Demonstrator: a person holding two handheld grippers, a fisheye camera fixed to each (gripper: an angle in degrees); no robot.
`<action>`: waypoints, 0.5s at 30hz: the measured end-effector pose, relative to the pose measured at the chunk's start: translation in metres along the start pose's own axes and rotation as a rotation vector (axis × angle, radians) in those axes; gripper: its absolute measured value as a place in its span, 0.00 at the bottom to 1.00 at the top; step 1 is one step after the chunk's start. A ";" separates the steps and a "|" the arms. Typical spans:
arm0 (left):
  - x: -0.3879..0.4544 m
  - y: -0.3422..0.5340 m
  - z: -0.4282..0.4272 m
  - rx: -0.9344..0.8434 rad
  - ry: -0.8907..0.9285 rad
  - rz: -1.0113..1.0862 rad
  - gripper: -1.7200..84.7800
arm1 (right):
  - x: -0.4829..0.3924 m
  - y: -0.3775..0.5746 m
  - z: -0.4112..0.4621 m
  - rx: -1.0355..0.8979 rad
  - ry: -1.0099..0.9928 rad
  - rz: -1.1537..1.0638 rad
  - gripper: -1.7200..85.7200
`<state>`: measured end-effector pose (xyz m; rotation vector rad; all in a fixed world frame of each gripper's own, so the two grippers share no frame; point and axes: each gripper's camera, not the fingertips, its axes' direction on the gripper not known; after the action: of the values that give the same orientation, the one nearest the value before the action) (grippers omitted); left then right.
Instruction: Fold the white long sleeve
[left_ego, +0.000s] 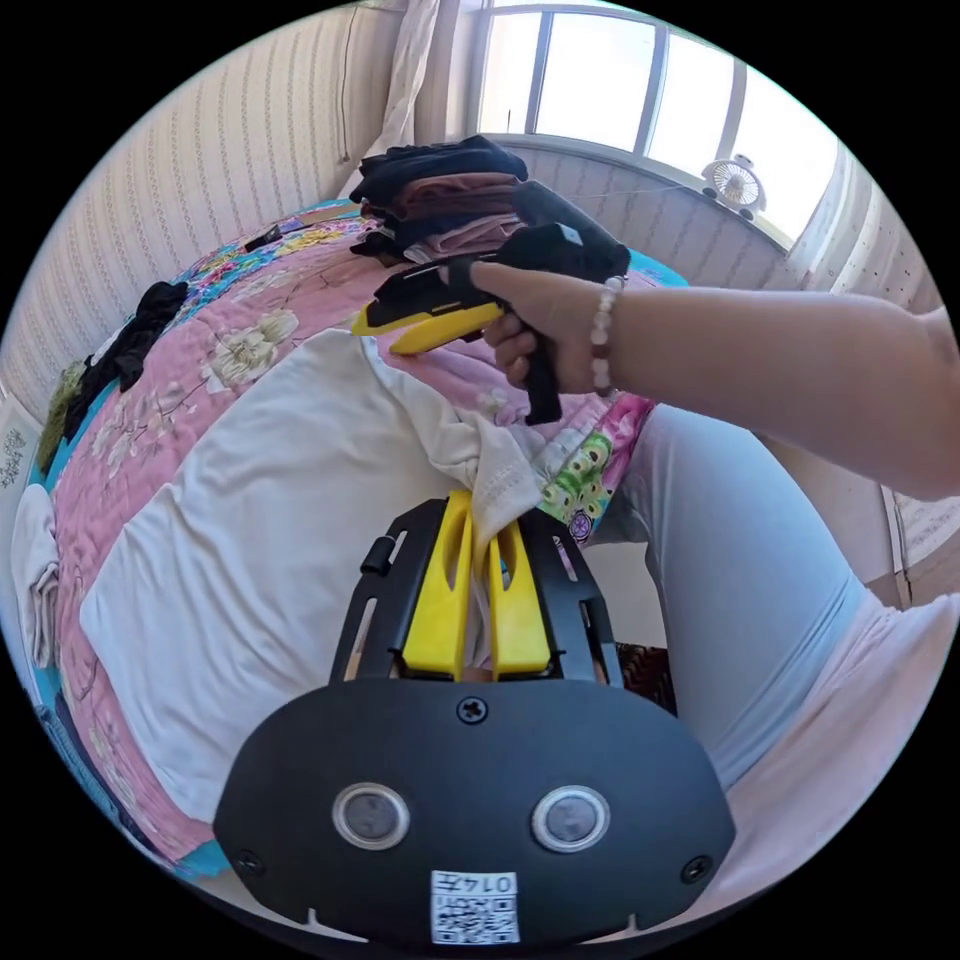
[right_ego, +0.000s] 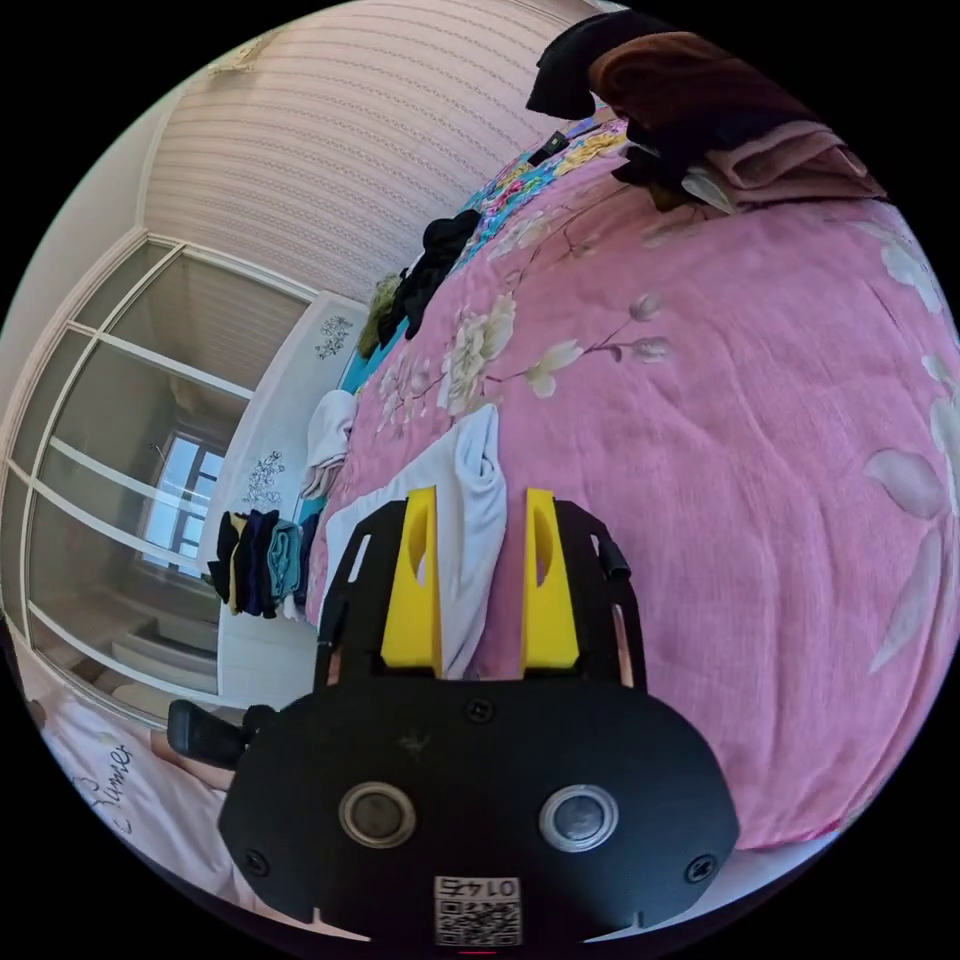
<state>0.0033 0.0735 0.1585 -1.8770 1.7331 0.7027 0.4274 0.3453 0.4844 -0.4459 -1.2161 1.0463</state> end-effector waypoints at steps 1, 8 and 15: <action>-0.002 0.002 0.000 0.004 0.006 -0.008 0.01 | 0.000 -0.006 0.008 -0.013 -0.001 -0.008 0.15; -0.032 0.035 -0.013 0.098 0.057 -0.115 0.01 | 0.001 -0.035 0.073 -0.148 0.005 -0.011 0.06; -0.088 0.114 -0.064 0.289 0.052 -0.362 0.01 | -0.085 -0.034 0.127 -0.241 -0.002 -0.254 0.06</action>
<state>-0.1131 0.0881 0.2643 -1.9386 1.3817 0.2523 0.3269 0.2268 0.5074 -0.4615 -1.3674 0.6866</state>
